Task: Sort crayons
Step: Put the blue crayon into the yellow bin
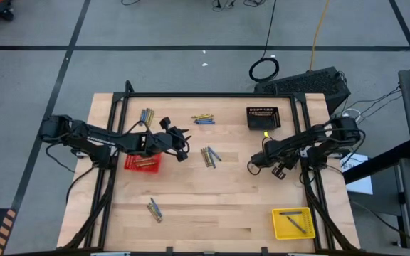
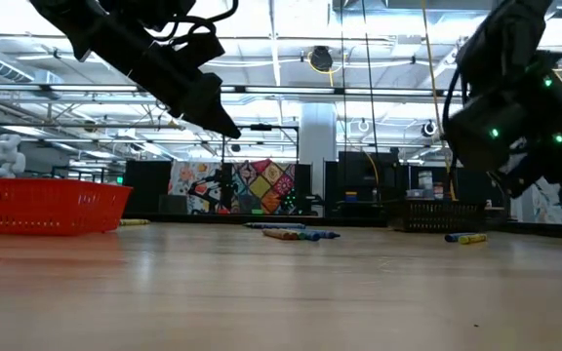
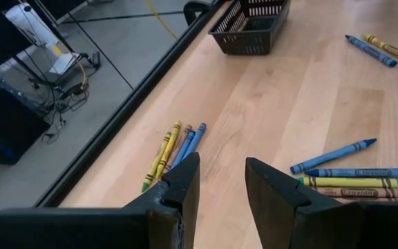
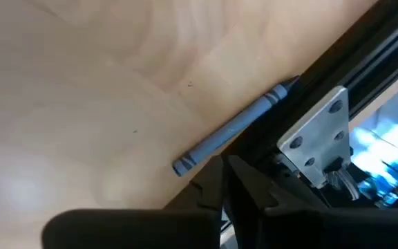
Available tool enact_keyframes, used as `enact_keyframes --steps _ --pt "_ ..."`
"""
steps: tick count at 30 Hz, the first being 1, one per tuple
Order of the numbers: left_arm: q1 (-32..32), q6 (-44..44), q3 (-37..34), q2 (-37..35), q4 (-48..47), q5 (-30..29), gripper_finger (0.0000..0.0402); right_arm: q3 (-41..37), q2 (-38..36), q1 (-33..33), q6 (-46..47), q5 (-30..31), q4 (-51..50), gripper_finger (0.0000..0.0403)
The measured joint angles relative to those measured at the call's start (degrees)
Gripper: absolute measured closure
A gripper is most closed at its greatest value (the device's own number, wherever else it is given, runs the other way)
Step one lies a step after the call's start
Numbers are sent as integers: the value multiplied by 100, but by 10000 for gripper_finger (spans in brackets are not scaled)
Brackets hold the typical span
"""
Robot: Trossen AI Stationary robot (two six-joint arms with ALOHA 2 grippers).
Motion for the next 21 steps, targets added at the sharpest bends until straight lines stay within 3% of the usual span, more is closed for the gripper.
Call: enact_keyframes --steps 12,21 --pt "0 -20 0 0 5 -1 283 -382 442 -2 -152 111 757 403" --pt "0 -17 0 0 114 0 283 307 91 13 -290 506 713 403"
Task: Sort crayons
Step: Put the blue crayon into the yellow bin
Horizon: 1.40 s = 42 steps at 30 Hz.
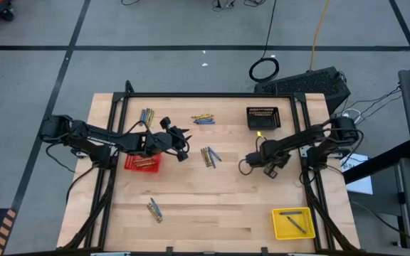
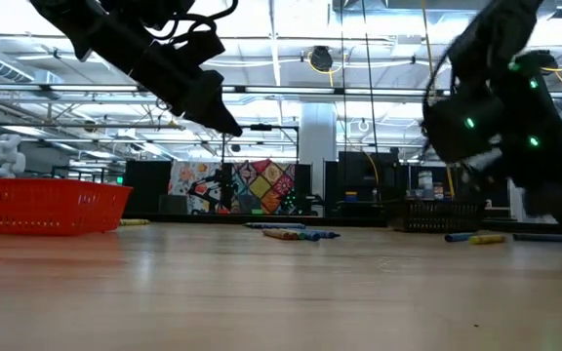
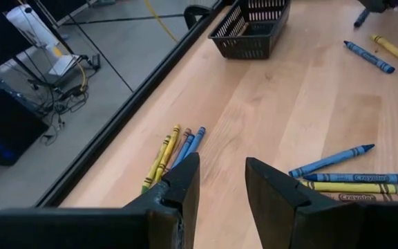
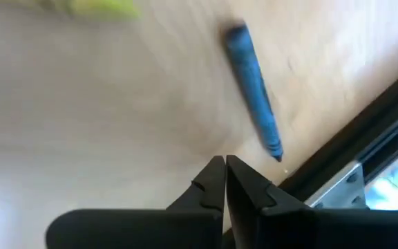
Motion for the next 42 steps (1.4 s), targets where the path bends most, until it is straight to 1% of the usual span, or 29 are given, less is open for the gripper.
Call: enact_keyframes --steps 3,6,8,12,16,19,21,24,26,30,36,42 --pt "0 2 0 -2 65 -2 283 294 -297 7 -177 225 -105 403" --pt "0 4 0 -2 58 -2 283 430 -702 4 -334 784 -96 403" --pt "0 4 0 -2 54 -2 283 429 -1024 -12 -531 1020 -103 402" --pt "0 7 0 -2 52 -2 283 243 -1782 -252 -835 982 -74 379" --pt "0 9 0 -2 50 0 283 -82 -2444 -664 -1068 981 165 337" --pt "0 9 0 -2 42 26 283 -399 -2676 -1036 -1481 740 612 304" --pt "0 9 0 -2 41 59 283 -596 -2681 -1260 -1814 627 901 286" --pt "-2 11 0 -2 37 61 283 -621 -2501 -1582 -2202 255 1169 267" --pt "-2 17 0 -2 37 63 283 -583 -2387 -1683 -2351 262 1433 261" --pt "-2 17 0 -2 37 63 283 -575 -2144 -1870 -2692 250 1898 257" --pt "-2 17 0 -2 38 66 283 -576 -1671 -2103 -2807 155 1873 257" --pt "-2 17 0 -2 39 66 283 -542 -1266 -2127 -2939 -59 1871 259"
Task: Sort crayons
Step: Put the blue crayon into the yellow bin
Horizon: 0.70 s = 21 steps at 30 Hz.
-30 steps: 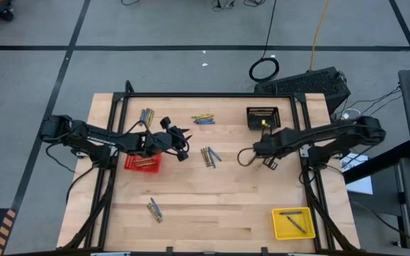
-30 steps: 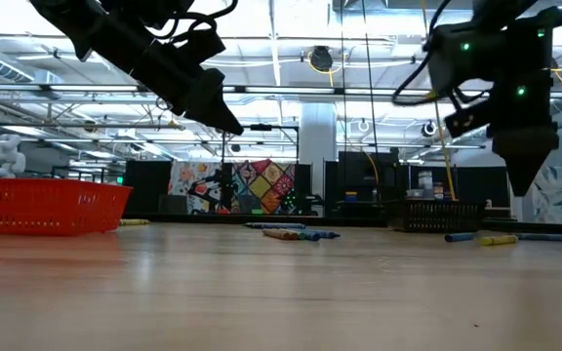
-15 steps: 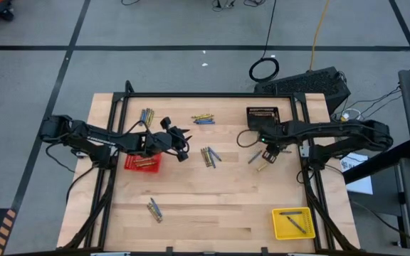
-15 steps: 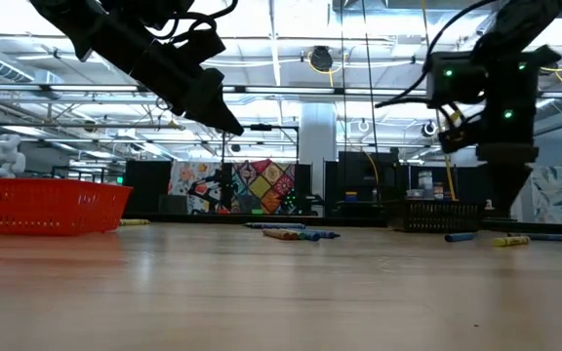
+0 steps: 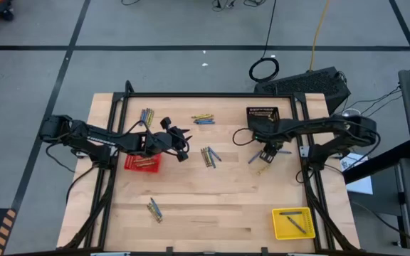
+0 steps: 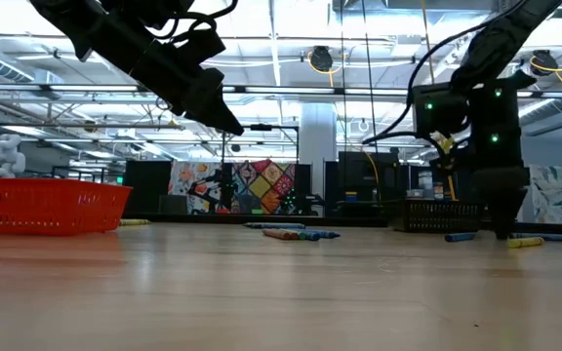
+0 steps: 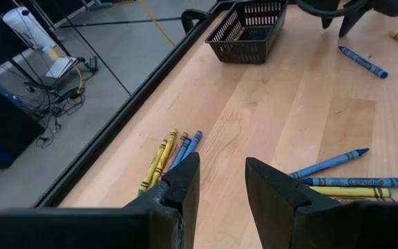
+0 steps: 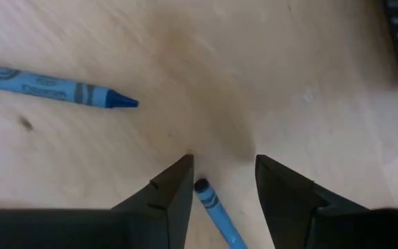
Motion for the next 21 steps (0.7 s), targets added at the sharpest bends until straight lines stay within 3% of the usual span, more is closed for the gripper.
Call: enact_keyframes --steps 10,21 --pt "0 -13 0 0 0 54 283 580 2 1 -389 -153 -1059 259" --pt "0 -17 0 0 -4 240 283 517 468 0 -1115 -132 -1027 259"
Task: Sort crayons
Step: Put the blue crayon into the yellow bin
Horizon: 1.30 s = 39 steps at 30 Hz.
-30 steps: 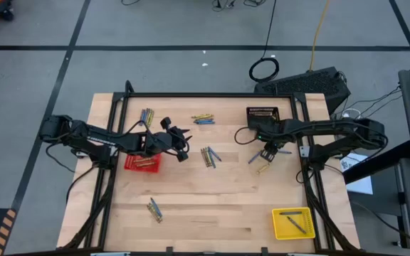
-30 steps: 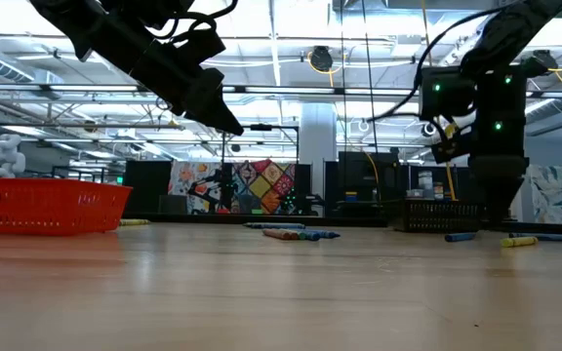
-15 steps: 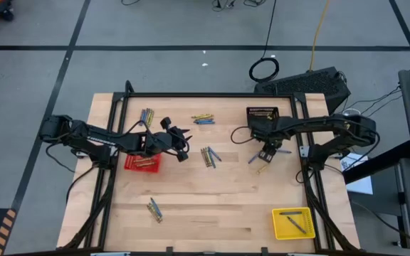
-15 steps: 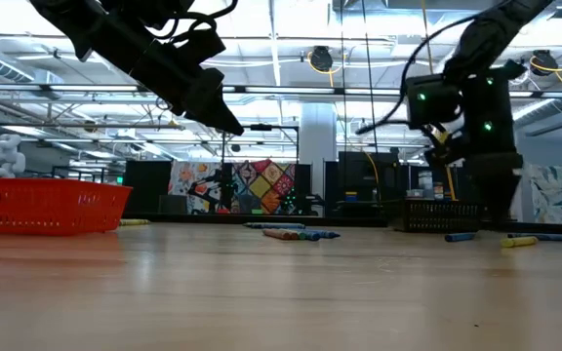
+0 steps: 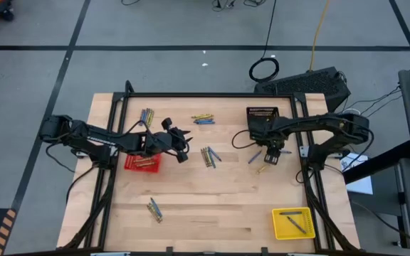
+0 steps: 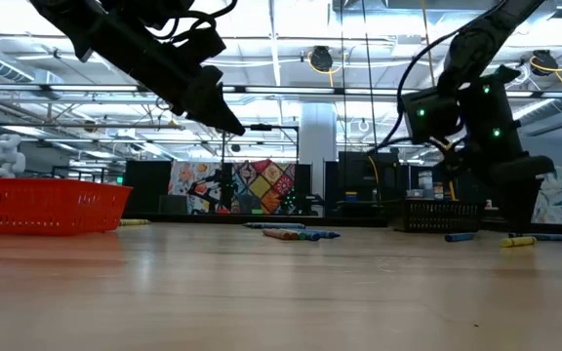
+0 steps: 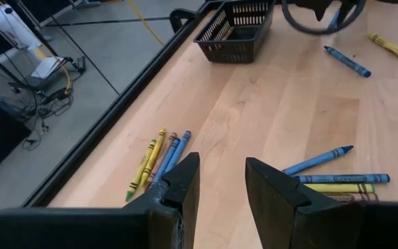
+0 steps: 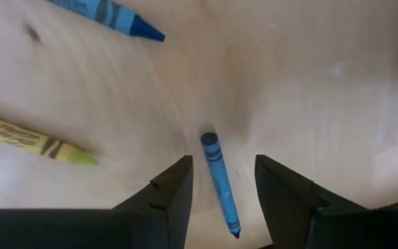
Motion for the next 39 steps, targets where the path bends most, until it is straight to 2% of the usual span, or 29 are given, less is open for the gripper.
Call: enact_keyframes --steps 6,12,16,22,28,33,39 --pt "-9 2 1 -2 -21 -1 283 14 459 0 -271 19 55 268" --pt "-24 4 2 -2 -20 0 283 22 636 4 -646 -30 191 324" --pt "-24 2 2 -2 -25 -2 283 14 559 13 -689 -9 241 385" --pt "-24 0 2 -2 -33 -2 283 204 41 344 -220 81 265 398" --pt "-42 4 2 -2 -47 -2 283 752 -781 1317 1035 -26 -54 401" --pt "-46 114 2 -2 -52 -2 283 1315 -1140 2488 3183 -743 -81 401" --pt "-46 160 2 -2 -46 -4 283 1740 -1157 4310 5439 -883 94 402"
